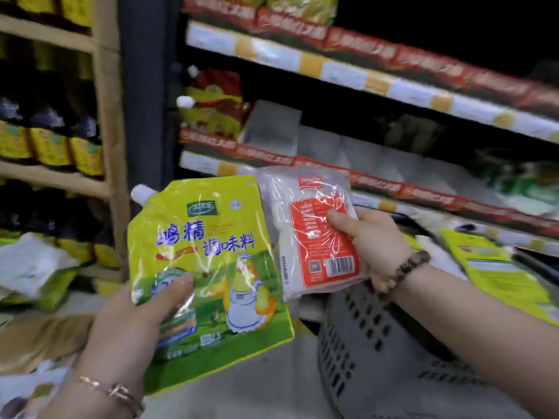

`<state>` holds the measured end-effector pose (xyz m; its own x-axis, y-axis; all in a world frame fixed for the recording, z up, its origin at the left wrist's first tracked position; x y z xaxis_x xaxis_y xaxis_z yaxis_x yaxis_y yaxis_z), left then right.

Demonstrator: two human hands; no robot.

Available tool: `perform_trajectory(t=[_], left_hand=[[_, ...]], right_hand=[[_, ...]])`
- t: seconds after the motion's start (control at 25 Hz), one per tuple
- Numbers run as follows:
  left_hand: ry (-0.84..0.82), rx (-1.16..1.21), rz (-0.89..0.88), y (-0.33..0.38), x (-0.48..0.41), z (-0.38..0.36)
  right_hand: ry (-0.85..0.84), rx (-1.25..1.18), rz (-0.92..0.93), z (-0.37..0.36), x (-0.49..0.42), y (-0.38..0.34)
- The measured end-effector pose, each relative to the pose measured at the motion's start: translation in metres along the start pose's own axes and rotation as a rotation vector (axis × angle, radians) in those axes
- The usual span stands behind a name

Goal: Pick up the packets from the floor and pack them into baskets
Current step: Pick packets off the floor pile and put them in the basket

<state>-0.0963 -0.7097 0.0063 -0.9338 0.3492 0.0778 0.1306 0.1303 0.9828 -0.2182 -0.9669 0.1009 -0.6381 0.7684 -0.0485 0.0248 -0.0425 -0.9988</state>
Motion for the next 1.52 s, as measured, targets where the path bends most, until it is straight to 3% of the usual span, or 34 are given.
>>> perform_trajectory(t=[0.24, 0.44, 0.56, 0.76, 0.88, 0.96, 1.04, 1.12, 1.28, 1.52], left_hand=[[-0.178, -0.006, -0.107, 0.039, -0.002, -0.157], [-0.247, -0.064, -0.115, 0.039, -0.036, -0.289], [-0.302, -0.243, -0.087, 0.027, -0.062, -0.356], [-0.276, -1.105, -0.228, 0.007, -0.078, -0.413], [-0.202, -1.554, -0.544, 0.02, -0.06, -0.427], [-0.341, -1.618, -0.689, 0.013, -0.048, -0.443], [-0.536, -1.656, -0.592, -0.008, -0.048, -0.452], [-0.586, -1.698, -0.536, -0.017, -0.055, -0.456], [-0.62, -1.749, -0.541, -0.021, -0.052, -0.453], [-0.542, -1.721, -0.566, -0.024, -0.042, -0.446]], right_hand=[[0.184, 0.076, 0.129, 0.167, -0.033, -0.054], [0.292, 0.153, 0.102, 0.28, -0.089, -0.065], [0.339, 0.267, 0.005, 0.32, -0.138, -0.049], [0.243, 0.927, -0.032, 0.296, -0.178, 0.012], [0.209, 1.431, 0.053, 0.274, -0.178, 0.006], [0.031, 1.543, 0.192, 0.249, -0.18, -0.001], [-0.262, 1.475, 0.191, 0.221, -0.184, 0.017], [-0.443, 1.465, 0.078, 0.209, -0.187, 0.04], [-0.45, 1.443, -0.017, 0.229, -0.184, 0.047], [-0.453, 1.453, 0.015, 0.235, -0.173, 0.055]])
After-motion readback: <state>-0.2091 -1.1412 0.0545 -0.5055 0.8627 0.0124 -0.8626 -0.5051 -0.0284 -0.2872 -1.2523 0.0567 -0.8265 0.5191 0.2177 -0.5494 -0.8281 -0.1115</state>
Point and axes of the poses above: each hand's wrist, its own x-axis away from the middle knuckle, its own z-axis out of the back of the hand, y = z × x, the point moved 9 cm from there along -x, towards the middle knuckle, and after that the axes turned 8 degrees about -x, right-handed, at the moved point
